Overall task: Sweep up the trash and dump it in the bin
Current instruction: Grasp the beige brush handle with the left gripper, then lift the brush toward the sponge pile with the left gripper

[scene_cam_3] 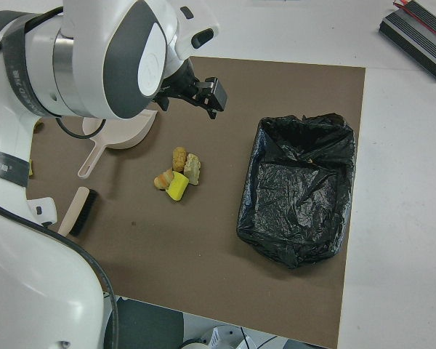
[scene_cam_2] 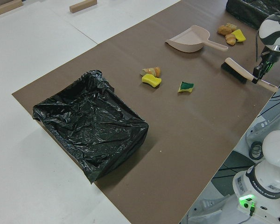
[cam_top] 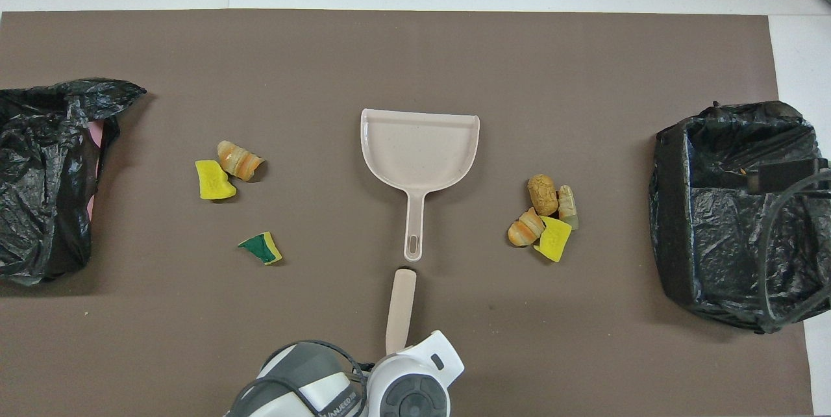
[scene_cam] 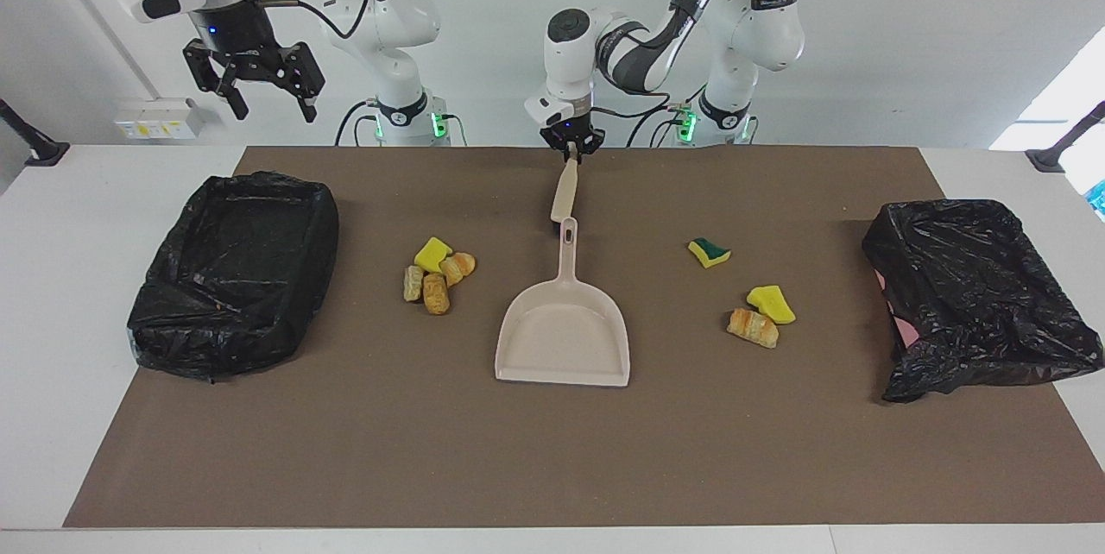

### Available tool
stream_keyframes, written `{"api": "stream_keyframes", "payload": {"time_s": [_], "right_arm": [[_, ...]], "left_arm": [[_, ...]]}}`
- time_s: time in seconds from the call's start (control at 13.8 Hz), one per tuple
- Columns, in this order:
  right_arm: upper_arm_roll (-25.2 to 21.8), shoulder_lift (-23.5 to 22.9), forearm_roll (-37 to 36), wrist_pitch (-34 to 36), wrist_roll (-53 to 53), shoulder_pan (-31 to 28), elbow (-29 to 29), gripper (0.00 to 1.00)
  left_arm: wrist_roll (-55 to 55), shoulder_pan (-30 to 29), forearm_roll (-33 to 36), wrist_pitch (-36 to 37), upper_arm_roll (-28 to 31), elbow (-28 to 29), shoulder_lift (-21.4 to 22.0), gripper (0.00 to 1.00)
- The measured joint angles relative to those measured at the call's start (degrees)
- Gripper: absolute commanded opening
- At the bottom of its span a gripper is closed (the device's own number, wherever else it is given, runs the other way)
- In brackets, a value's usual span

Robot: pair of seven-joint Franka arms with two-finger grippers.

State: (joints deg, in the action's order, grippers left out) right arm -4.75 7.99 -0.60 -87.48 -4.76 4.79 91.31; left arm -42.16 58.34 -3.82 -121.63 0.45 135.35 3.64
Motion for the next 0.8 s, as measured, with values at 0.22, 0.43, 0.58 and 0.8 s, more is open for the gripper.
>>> {"api": "stream_keyframes", "payload": {"time_s": [0.22,0.43,0.58,0.8], "right_arm": [[0.0,0.0,0.0,0.0,0.0,0.0,0.0,1.0],[0.0,0.0,0.0,0.0,0.0,0.0,0.0,1.0],[0.0,0.0,0.0,0.0,0.0,0.0,0.0,1.0],[0.0,0.0,0.0,0.0,0.0,0.0,0.0,1.0]], "left_arm": [[0.0,-4.3,0.1,7.5,0.7,-2.5,0.8,0.0],[0.0,-10.8,1.7,10.2,1.0,-4.8,0.9,0.0],[0.1,-15.7,3.9,10.7,1.1,-5.8,0.9,0.0],[1.8,-23.4,9.3,10.8,1.2,-6.4,0.9,0.0]]}}
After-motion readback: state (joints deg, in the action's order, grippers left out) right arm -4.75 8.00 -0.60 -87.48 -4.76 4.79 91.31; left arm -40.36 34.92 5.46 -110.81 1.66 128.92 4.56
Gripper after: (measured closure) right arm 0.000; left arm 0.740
